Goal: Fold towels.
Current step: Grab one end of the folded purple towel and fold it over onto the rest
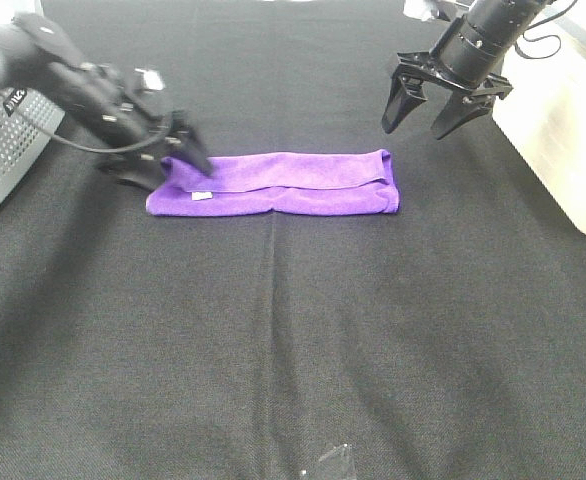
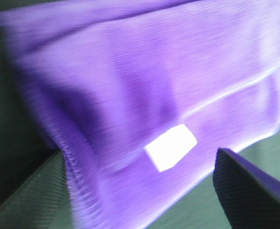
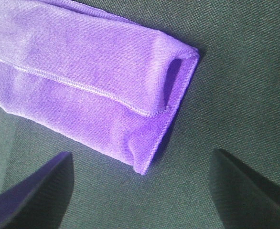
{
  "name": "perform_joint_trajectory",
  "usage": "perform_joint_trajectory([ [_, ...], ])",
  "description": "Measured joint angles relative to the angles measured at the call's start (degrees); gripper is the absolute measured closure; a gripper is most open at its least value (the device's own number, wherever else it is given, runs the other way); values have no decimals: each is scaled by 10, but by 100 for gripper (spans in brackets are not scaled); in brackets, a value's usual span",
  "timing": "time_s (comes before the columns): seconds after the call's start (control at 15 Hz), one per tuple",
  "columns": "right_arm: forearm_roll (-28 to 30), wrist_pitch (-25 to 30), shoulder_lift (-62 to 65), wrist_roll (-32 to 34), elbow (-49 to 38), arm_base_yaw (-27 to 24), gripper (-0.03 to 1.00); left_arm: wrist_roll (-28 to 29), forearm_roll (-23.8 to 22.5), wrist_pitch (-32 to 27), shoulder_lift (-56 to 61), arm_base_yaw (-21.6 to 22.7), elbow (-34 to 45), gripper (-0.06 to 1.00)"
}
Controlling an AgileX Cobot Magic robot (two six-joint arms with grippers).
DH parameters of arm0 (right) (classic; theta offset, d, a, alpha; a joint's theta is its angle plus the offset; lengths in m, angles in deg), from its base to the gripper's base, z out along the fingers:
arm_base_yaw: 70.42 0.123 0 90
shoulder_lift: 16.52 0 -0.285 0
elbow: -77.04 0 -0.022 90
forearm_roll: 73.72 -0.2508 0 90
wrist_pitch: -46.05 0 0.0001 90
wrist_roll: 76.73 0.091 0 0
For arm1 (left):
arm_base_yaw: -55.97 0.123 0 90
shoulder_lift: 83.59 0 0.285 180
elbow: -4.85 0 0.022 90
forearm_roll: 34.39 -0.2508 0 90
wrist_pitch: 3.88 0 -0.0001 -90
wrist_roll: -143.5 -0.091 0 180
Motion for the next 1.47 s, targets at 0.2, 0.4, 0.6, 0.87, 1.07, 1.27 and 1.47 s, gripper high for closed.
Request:
perform_joint_trajectory([
  [0.2, 0, 0, 0, 3, 0, 0, 22, 2, 18, 1, -5, -18, 0, 21],
  [0.4, 0, 0, 0, 5, 0, 0, 22, 2, 8, 4, -6, -20, 0, 38],
  [0.6, 0, 0, 3, 15, 0, 0, 22, 2, -11, 6, -14, -20, 0, 88],
  [0.87, 5, 1, 12, 25, 0, 0, 22, 1, -73, 1, 2, -25, -4, 89],
  [1.07, 20, 2, 20, 35, 0, 0, 22, 2, -135, -3, 25, -25, -23, 89],
  [1.27, 53, 2, 60, 35, 0, 0, 22, 0, -116, -5, 52, -26, -42, 89],
  [1.47, 80, 3, 84, 37, 0, 0, 22, -22, -95, -7, 52, -48, -70, 89],
])
